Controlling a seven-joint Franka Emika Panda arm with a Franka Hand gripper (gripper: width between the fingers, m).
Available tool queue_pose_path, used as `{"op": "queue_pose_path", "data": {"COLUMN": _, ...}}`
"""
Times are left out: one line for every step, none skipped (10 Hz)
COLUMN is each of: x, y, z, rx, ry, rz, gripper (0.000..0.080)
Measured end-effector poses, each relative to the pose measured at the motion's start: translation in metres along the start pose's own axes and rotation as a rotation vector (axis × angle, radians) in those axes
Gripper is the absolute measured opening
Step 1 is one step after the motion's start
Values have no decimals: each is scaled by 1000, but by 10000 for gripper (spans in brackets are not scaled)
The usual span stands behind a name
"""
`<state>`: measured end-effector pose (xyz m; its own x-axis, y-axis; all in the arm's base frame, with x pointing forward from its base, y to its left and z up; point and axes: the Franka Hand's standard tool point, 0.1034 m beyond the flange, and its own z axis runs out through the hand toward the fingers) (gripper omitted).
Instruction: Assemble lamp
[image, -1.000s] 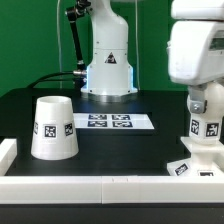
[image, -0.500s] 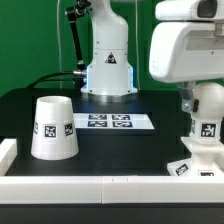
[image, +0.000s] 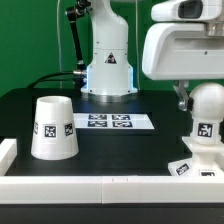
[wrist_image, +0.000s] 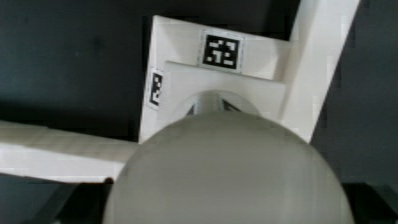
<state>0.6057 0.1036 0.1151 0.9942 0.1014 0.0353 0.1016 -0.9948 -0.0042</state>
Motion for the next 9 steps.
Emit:
{"op": "queue_pose_path", "data": {"x": -1, "y": -1, "z": 0, "rx": 1, "ry": 8, "rz": 164, "gripper": 578}}
{"op": "queue_pose_path", "data": {"x": -2, "y": -1, "z": 0, "rx": 4, "ry": 11, "rz": 278, "gripper": 578}}
{"op": "queue_pose_path", "data": {"x": -2, "y": 0, "z": 0, "rx": 10, "ry": 9, "rz": 367, "gripper": 578}}
{"op": "queue_pose_path", "data": {"x": -2, "y": 0, "z": 1, "rx": 13, "ry": 8, "rz": 451, "gripper": 578}}
{"op": "queue_pose_path", "data": {"x": -2, "y": 0, "z": 1, "rx": 14, "ry": 6, "rz": 527, "gripper": 578}}
{"op": "queue_pose_path", "data": {"x": -2, "y": 1, "z": 1, "rx": 22, "ry": 3, "rz": 589, "gripper": 578}}
{"op": "queue_pose_path", "data": {"x": -2, "y": 1, "z": 1, "rx": 31, "ry": -2, "rz": 702, "gripper": 579}}
{"op": "queue_pose_path", "data": {"x": -1, "y": 1, "z": 1, "rx": 34, "ry": -5, "rz": 785, "gripper": 579}}
{"op": "queue_pose_path", "data": {"x": -1, "y": 0, "z": 1, "rx": 41, "ry": -12, "rz": 856, "gripper": 579}}
